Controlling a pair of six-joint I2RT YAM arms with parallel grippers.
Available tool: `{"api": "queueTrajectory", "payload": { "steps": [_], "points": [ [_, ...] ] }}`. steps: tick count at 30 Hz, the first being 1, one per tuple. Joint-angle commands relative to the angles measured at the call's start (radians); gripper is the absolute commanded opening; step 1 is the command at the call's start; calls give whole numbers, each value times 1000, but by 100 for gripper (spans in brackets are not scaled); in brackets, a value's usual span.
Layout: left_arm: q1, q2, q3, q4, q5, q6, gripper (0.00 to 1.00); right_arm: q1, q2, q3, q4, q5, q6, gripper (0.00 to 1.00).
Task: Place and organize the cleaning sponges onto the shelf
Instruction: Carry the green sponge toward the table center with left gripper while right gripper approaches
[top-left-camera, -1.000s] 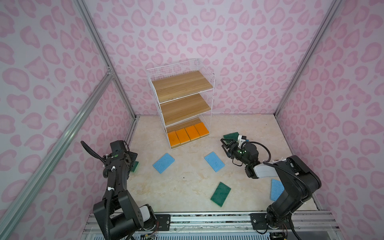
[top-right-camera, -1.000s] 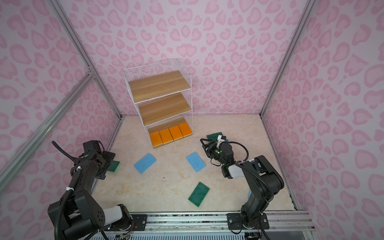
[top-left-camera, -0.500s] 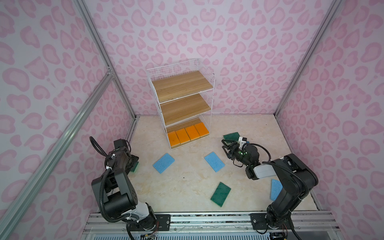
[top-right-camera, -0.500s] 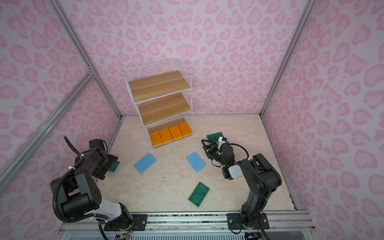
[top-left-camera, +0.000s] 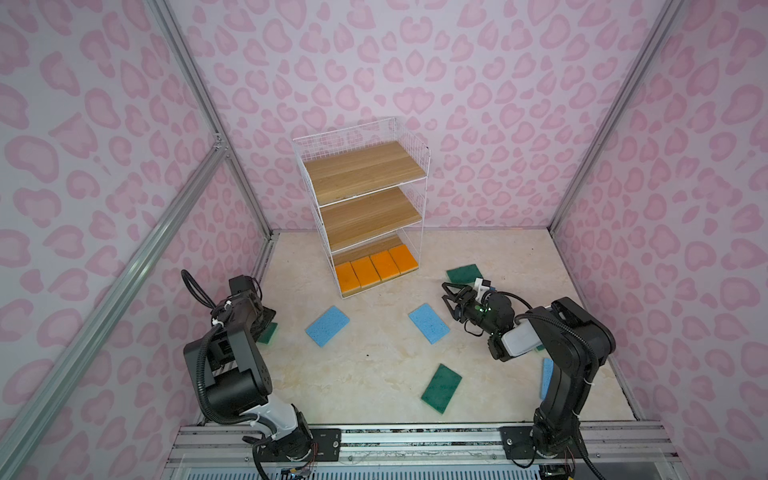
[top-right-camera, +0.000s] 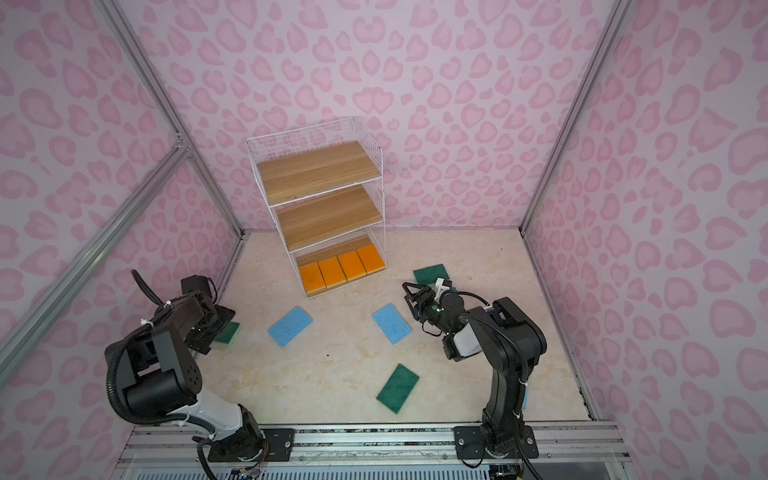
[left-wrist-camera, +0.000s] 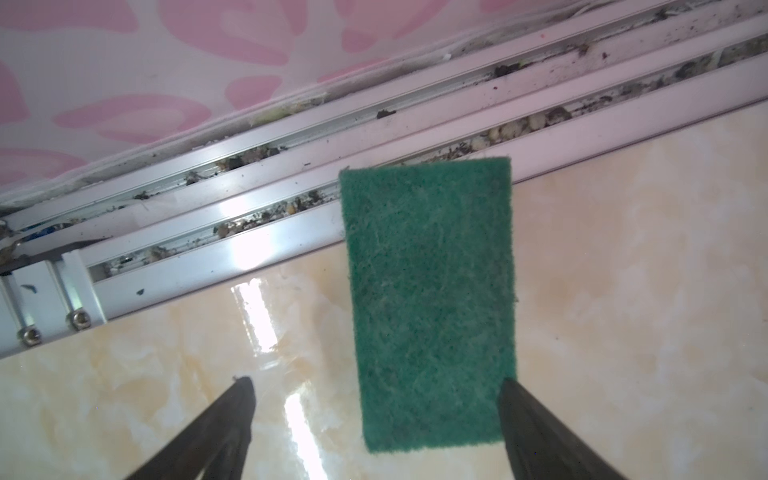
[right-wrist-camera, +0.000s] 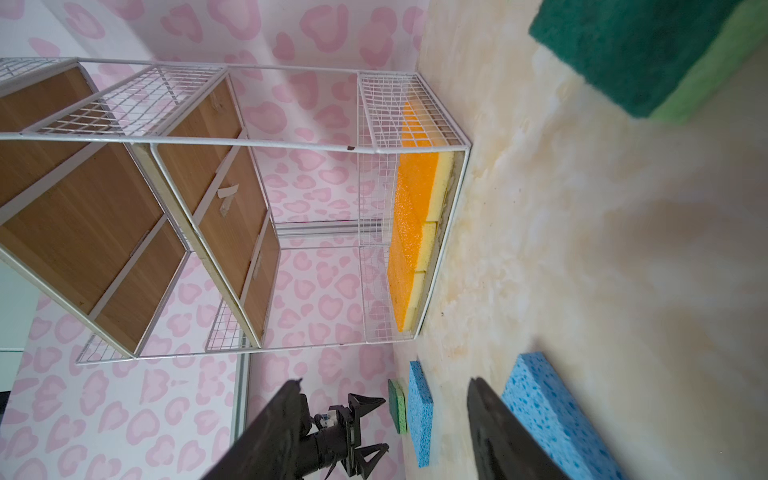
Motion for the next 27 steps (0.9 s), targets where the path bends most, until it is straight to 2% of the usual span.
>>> {"api": "queueTrajectory", "payload": {
  "steps": [1,9,15,23,27],
  "points": [
    [1,26,-3,57,-20,14,93,-5,0,-8,78,-9,7,65],
    [0,105,21,99,10,13,95,-11,-78,5,-33,-31,-72,65],
    [-21,160,40,98,-13,12,96,-14,-116,6,-77,-33,-96,65],
    [-51,170,50,109,-14,11,90,-17,-179,4,-158,-34,-147,65],
    [-74,159,41,111,-40,13,80,-17,-221,-2,-206,-26,-172,65]
  ]
}}
